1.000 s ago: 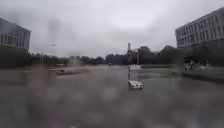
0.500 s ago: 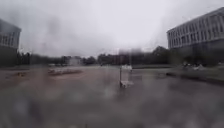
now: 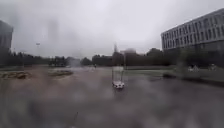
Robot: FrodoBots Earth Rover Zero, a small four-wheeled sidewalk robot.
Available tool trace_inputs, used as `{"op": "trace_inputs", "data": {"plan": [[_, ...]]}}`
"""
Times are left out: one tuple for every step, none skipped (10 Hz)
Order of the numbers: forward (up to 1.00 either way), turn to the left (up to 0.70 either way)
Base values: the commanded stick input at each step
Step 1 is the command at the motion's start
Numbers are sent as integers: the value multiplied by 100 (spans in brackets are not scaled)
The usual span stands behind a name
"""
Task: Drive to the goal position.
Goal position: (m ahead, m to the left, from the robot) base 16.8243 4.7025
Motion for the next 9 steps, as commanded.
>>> {"op": "trace_inputs", "data": {"plan": [[100,0],[100,0],[100,0],[100,0],[100,0],[100,0],[100,0],[100,0],[100,0]]}}
